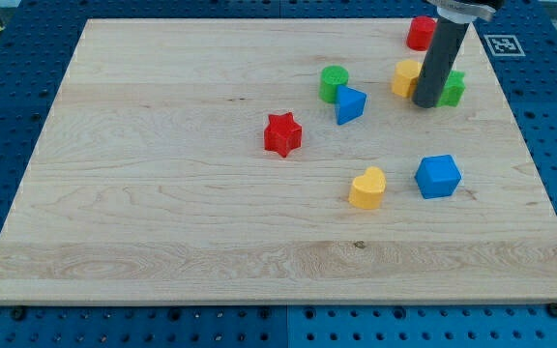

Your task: Push the green star and the yellow hexagon closer to the red circle

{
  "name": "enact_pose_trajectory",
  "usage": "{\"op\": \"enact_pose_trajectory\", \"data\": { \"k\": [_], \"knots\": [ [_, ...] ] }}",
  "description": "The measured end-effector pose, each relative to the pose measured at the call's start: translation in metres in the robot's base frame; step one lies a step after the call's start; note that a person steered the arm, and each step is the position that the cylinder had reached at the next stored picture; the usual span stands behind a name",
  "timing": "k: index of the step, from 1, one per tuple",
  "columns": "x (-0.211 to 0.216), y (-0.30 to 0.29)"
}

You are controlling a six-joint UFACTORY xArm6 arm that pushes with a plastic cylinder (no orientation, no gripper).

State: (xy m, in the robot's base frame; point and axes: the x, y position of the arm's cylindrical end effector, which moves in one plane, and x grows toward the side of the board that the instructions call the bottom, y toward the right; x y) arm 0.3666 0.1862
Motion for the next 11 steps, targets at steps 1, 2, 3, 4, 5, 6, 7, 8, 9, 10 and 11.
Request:
{"op": "enact_pose_trajectory", "data": {
  "k": [1,2,3,4,5,6,7,8,9,10,11],
  "knots": [
    [0.001,-0.006],
    [0.001,-0.039],
    [-0.001,-0.054],
    [-0.036,-0.042],
    [-0.053,-0.018],
    [-0.047,-0.016],
    [-0.03,-0.013],
    [-0.034,0.011],
    [-0.04,0.022],
    [-0.022,0.013],
    [0.009,0.005]
  ]
}}
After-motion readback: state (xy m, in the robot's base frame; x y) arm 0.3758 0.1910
